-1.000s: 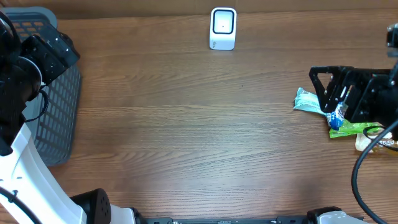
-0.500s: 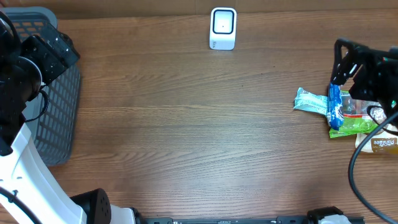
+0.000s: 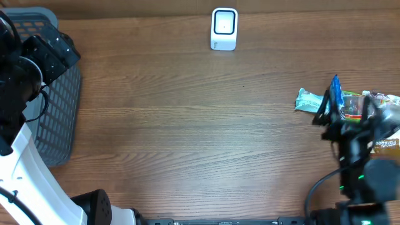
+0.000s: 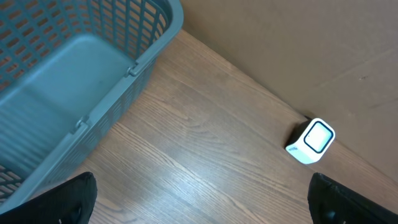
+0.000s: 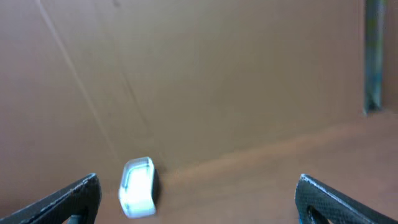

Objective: Scan the item barcode

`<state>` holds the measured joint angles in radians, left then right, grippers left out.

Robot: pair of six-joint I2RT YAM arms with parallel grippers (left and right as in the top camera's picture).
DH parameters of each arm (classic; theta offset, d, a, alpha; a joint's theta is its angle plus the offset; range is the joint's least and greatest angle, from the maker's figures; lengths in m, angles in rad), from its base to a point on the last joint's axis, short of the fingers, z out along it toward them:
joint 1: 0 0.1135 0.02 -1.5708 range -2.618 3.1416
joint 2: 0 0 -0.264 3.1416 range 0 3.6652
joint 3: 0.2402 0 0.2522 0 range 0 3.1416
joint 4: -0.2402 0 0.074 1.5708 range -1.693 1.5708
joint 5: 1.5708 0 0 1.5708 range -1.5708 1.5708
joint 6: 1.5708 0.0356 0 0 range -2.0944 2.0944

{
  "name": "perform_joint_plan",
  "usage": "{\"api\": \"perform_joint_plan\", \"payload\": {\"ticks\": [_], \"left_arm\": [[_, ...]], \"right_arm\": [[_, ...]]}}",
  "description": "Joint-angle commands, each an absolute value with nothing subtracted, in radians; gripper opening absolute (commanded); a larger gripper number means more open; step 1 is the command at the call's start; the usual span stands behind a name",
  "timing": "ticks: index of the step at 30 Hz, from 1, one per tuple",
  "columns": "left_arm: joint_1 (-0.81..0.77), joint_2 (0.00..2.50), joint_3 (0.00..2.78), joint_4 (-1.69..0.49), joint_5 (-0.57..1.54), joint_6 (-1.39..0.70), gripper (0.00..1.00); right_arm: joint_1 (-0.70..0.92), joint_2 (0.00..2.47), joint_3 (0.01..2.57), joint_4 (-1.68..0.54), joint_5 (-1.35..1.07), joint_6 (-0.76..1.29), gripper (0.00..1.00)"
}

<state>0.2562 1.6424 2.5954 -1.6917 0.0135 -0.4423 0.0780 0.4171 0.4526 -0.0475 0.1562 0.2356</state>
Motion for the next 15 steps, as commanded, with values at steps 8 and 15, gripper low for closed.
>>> {"api": "perform_joint_plan", "payload": {"ticks": [8,15], "left_arm": [[0.26,1.647,2.594,-1.689,0.007,-0.43,1.0],[0.26,1.647,2.594,-1.689,0.007,-0.43,1.0]], "right_arm": [[0.072,0.065,0.008,0.057,0.136,0.233,1.0],[0.073,0.002,0.008,-0.075,0.076,0.235,1.0]]}}
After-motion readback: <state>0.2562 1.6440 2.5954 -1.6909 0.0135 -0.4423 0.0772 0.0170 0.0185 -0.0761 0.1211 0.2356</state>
